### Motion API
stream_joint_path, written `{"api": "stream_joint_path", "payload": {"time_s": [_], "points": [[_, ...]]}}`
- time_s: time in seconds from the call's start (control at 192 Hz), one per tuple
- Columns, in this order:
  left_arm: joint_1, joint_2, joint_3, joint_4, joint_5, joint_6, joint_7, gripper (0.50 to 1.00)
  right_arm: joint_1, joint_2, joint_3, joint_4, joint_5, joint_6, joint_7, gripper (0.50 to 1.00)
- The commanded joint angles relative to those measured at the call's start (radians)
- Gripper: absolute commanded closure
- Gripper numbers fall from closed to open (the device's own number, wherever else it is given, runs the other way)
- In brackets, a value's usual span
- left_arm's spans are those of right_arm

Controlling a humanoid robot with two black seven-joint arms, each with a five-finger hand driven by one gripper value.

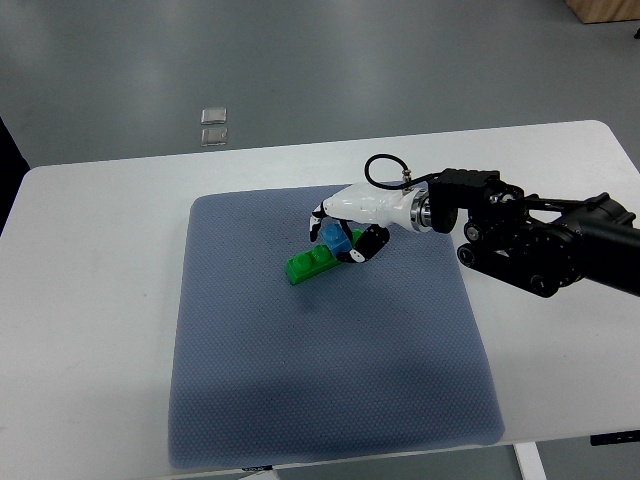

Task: Stack blue block on green block with right hand

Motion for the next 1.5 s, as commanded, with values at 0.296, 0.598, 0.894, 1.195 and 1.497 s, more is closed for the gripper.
{"api": "stream_joint_path", "payload": {"time_s": [0.296, 0.598, 0.894, 1.195, 1.497], "points": [[0.001, 0.0, 0.0, 0.0, 0.0, 0.0, 0.0, 0.5, 0.003, 0.003, 0.004, -0.002, 0.0, -0.006, 0.0, 0.758], [0.001, 0.0, 0.0, 0.0, 0.0, 0.0, 0.0, 0.5, 0.002, 0.005, 0.03, -0.002, 0.0, -0.005, -0.002, 0.756], [0.001, 0.0, 0.0, 0.0, 0.0, 0.0, 0.0, 0.5, 0.002, 0.005, 0.031, -0.002, 0.0, -0.006, -0.002, 0.756], [0.001, 0.0, 0.0, 0.0, 0.0, 0.0, 0.0, 0.5, 0.002, 0.006, 0.031, -0.002, 0.002, -0.006, -0.002, 0.756], [0.001, 0.0, 0.0, 0.0, 0.0, 0.0, 0.0, 0.5, 0.006, 0.005, 0.031, -0.002, 0.002, -0.006, -0.003, 0.644]]}}
